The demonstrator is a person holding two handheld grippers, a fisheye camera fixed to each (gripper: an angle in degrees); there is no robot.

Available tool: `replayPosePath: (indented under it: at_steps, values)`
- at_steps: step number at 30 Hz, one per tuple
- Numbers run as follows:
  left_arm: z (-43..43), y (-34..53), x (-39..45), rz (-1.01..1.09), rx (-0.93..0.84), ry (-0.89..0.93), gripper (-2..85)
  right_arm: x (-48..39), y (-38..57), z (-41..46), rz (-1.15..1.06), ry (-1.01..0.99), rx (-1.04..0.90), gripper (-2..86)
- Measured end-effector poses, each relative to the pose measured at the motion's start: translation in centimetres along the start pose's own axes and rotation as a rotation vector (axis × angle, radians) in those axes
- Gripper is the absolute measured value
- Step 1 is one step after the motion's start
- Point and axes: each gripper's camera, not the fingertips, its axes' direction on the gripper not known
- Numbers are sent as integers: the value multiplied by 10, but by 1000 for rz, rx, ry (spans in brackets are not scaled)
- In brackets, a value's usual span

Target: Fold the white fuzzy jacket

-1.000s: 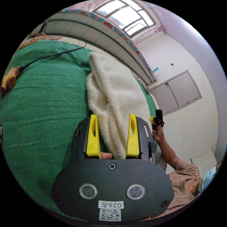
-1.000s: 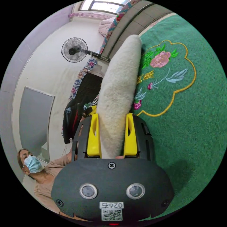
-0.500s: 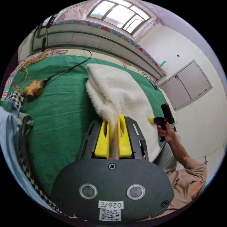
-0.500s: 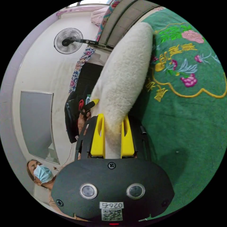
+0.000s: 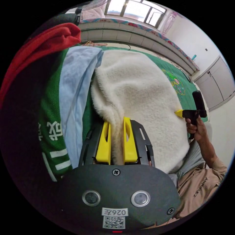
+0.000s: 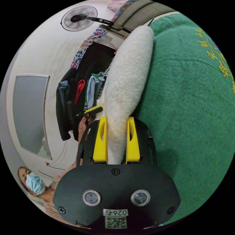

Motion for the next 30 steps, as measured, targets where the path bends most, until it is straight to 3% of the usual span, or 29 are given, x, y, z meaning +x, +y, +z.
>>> replayPosePath:
  at_steps: [5, 7, 10, 12, 15, 16, 19, 22, 25, 27, 30]
  values:
    - [-34, 23, 35, 18, 133, -71, 60, -26, 52, -20, -81, 78, 97, 65]
    - [-55, 40, 57, 17, 243, -191, 5, -40, 68, -26, -133, 111, 143, 56]
    - [-84, 63, 86, 31, 410, -309, -6, -70, 93, -29, -239, 190, 208, 48]
    - [-102, 81, 108, 143, 577, -287, -8, -92, 109, -31, -330, 216, 276, 49]
    - [-125, 121, 138, 343, 928, -118, -9, -133, 150, -37, -525, 271, 536, 59]
    - [-131, 128, 147, 410, 973, -58, -9, -150, 163, -34, -623, 335, 601, 65]
    - [-136, 124, 168, 481, 825, -51, -8, -195, 190, -18, -872, 468, 615, 29]
    - [-129, 122, 168, 438, 857, -116, -6, -236, 211, -2, -983, 611, 659, -3]
    - [-113, 107, 144, 357, 831, -89, -1, -254, 219, 10, -1062, 604, 709, -8]
    - [-94, 94, 122, 276, 763, -88, 9, -251, 204, 21, -1039, 606, 657, -10]
    - [-60, 65, 81, 145, 559, -58, 57, -223, 148, 47, -793, 703, 389, -11]
